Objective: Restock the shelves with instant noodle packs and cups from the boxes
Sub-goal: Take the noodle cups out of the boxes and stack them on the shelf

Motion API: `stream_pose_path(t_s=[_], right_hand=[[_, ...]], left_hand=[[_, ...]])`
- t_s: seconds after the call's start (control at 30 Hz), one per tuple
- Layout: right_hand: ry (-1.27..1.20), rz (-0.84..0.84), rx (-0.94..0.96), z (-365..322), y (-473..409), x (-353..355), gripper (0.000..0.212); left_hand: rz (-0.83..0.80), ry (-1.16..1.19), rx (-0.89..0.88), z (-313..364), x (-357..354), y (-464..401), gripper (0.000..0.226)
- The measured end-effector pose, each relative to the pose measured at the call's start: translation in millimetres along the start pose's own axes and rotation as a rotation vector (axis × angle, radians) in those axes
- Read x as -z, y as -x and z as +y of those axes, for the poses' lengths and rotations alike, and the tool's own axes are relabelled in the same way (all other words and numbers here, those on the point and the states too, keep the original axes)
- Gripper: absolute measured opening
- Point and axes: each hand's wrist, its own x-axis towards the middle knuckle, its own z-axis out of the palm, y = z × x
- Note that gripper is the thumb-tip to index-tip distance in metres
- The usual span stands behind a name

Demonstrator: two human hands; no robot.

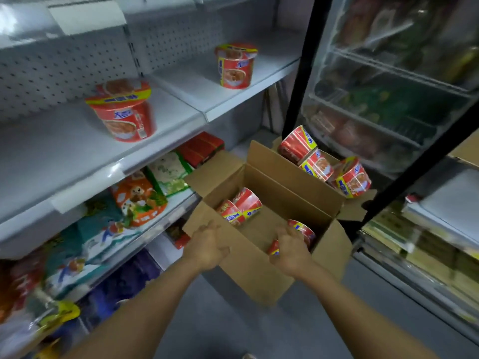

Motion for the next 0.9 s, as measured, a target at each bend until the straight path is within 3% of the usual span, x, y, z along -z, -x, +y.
stream_pose_path(t_s=[0.4,0.53,0.73,0.9], right_hand=[[-0.229,-0.024,-0.256,96,-35,-13,0.072],[-0.365,-0.042,-0.377,109,-61,-21,0.079],[-0.554,-0.01,-0.51,117,-112,-34,0.075],[-0.693,0.031,-0.626,126,-159,-57,0.075]], left_hand=[[-0.156,-0.107,-0.034,57,-67,-81,0.065],[-0.182,-0.135,-0.111,67,-82,-122,0.067],[-0.33,-0.212,-0.106,72,-108,-196,0.08],[-0.42,-0.253,-0.1,75,-131,-256,0.07]])
